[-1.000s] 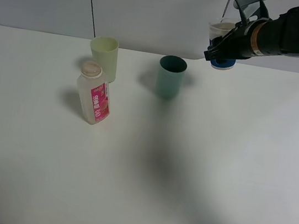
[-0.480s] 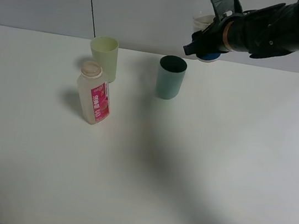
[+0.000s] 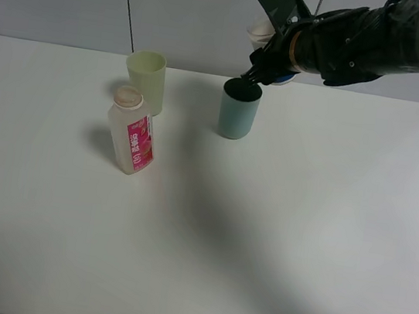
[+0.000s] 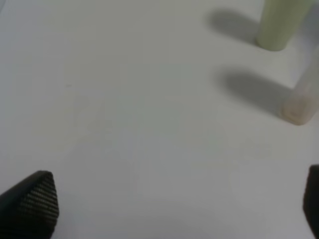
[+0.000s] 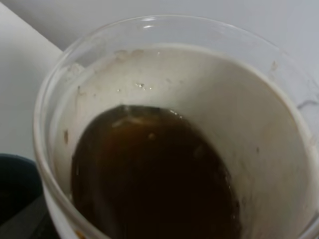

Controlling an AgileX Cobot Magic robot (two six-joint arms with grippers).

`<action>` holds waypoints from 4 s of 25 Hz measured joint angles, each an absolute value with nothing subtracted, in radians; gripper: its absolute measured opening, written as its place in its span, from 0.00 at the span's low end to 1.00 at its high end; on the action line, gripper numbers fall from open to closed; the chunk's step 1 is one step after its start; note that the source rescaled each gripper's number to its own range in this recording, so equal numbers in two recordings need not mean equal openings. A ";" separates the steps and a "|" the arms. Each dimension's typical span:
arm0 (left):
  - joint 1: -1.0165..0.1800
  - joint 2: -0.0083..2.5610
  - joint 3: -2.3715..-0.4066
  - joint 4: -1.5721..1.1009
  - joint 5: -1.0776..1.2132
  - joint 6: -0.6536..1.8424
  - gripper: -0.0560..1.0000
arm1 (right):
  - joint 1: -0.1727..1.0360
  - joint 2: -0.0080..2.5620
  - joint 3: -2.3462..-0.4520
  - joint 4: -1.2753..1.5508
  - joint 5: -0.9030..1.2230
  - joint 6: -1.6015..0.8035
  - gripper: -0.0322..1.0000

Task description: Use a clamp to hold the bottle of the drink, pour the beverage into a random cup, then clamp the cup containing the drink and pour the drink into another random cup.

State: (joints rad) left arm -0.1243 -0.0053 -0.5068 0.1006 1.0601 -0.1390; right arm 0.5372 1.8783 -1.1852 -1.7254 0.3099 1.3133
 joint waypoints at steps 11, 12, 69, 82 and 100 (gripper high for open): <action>-0.124 -0.005 -0.507 0.101 1.060 -0.139 1.00 | 0.583 1.889 -1.188 -1.725 0.370 1.166 0.03; -0.124 -0.005 -0.507 0.101 1.060 -0.139 1.00 | 0.586 1.889 -1.188 -1.725 0.377 1.159 0.03; -0.124 -0.005 -0.507 0.100 1.060 -0.139 1.00 | 0.611 1.889 -1.188 -1.724 0.547 0.673 0.03; -0.124 -0.005 -0.507 0.100 1.060 -0.139 1.00 | 0.611 1.889 -1.188 -1.724 0.547 0.648 0.03; -0.124 -0.005 -0.507 0.100 1.060 -0.139 1.00 | 0.611 1.889 -1.188 -1.724 0.547 0.612 0.03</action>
